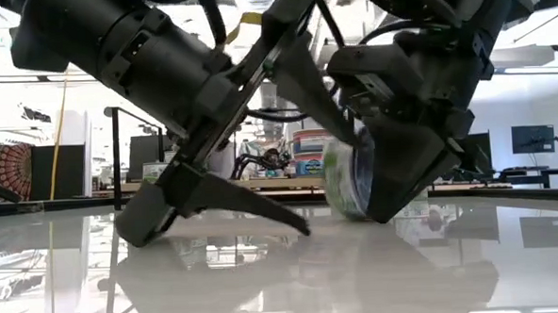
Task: Stack canned seafood by type on shelf
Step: Stack the green tuna can on top of the green tuna can on the shelf
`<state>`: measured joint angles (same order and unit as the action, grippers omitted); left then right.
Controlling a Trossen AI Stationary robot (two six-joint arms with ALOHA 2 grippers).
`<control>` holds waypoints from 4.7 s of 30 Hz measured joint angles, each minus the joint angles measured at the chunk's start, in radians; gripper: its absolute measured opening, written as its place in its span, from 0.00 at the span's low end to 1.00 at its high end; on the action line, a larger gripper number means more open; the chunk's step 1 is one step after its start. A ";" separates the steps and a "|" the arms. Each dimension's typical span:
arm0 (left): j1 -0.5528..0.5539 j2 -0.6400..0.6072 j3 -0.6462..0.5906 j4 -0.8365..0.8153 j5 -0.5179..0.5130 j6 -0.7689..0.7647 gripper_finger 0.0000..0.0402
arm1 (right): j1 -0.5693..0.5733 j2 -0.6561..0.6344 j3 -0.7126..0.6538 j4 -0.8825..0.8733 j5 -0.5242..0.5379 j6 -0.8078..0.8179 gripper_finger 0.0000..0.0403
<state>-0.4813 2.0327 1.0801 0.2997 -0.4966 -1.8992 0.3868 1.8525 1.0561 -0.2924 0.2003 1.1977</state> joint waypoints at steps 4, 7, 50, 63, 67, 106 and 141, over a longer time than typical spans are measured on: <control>0.000 -0.050 -0.003 -0.118 -0.024 0.044 0.71 | 0.013 -0.042 0.001 -0.011 0.003 -0.019 0.05; 0.007 -0.106 -0.007 -0.218 -0.050 0.121 0.71 | 0.027 -0.104 0.002 -0.072 0.007 -0.046 0.06; 0.083 -0.194 -0.003 -0.234 -0.022 0.481 0.71 | -0.029 -0.555 0.005 -0.396 0.140 -0.653 0.69; 0.180 -0.187 0.192 -0.403 0.024 0.694 0.71 | 0.024 -0.555 0.005 -0.701 0.139 -0.455 0.73; 0.213 -0.136 0.358 -0.590 0.022 0.800 0.71 | 0.048 -0.555 0.005 -0.723 0.139 -0.438 0.72; 0.325 0.246 0.813 -0.947 0.167 1.203 0.70 | 0.111 -0.555 0.004 -0.751 0.137 -0.384 0.72; 0.243 -0.278 0.024 -0.332 0.232 0.895 0.31 | 0.110 -0.555 0.004 -0.632 0.141 -0.386 0.72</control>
<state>-0.2388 1.7551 1.1042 -0.0327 -0.2649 -1.0044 0.4973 1.2976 1.0599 -0.9246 0.3408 0.8116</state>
